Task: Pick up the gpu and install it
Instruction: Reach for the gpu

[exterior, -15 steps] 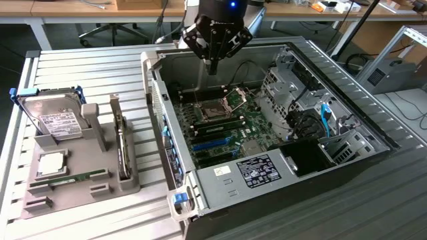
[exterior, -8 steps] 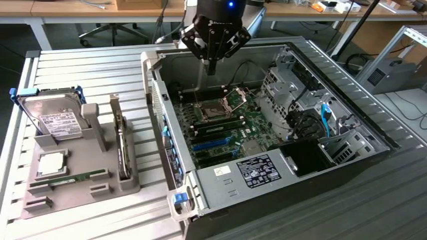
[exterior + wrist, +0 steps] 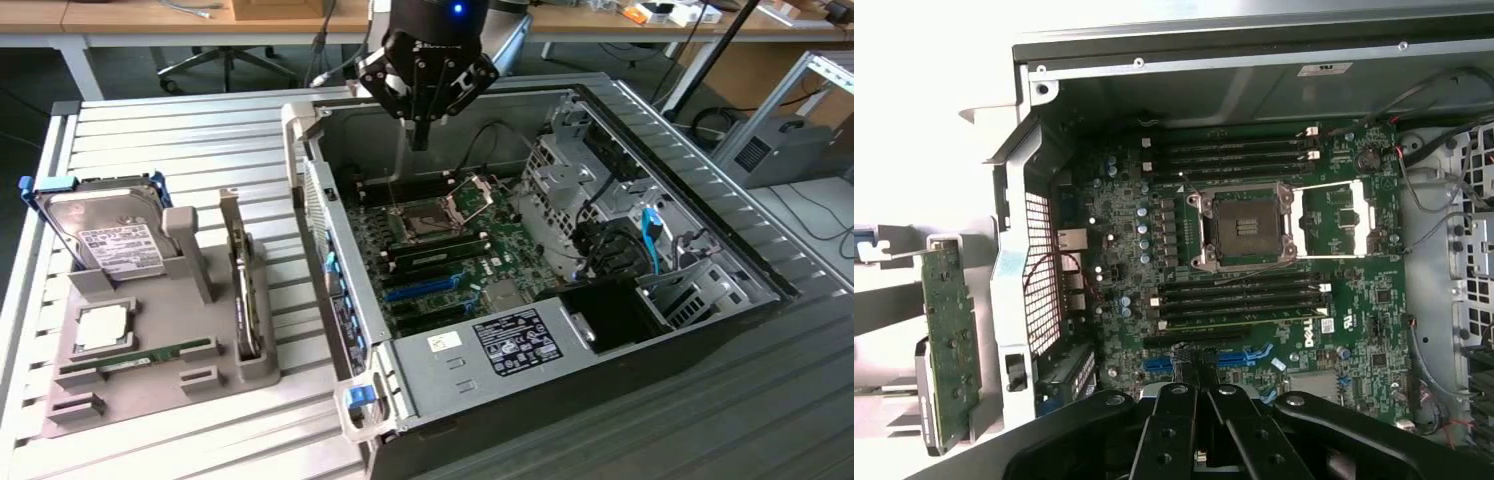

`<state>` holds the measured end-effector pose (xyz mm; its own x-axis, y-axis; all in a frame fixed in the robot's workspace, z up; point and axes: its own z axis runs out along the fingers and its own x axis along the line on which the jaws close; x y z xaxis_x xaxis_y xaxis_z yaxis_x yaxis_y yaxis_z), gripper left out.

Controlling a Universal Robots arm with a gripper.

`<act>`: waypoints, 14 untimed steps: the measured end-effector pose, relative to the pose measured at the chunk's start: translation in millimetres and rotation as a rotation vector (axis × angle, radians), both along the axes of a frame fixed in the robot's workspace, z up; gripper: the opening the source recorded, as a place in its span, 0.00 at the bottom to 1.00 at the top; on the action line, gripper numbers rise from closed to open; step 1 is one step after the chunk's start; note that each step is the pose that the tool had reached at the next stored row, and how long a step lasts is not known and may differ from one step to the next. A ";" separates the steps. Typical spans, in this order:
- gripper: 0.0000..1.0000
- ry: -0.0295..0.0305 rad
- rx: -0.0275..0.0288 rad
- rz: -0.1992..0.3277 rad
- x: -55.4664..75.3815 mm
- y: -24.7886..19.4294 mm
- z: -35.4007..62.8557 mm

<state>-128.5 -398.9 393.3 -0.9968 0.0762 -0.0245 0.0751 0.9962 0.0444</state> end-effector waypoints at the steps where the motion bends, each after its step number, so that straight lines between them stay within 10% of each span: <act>1: 0.11 0.0000 0.0000 0.000 -0.3 0.0 0.0; 14: 0.11 0.0000 0.0000 0.000 -4.3 0.0 0.0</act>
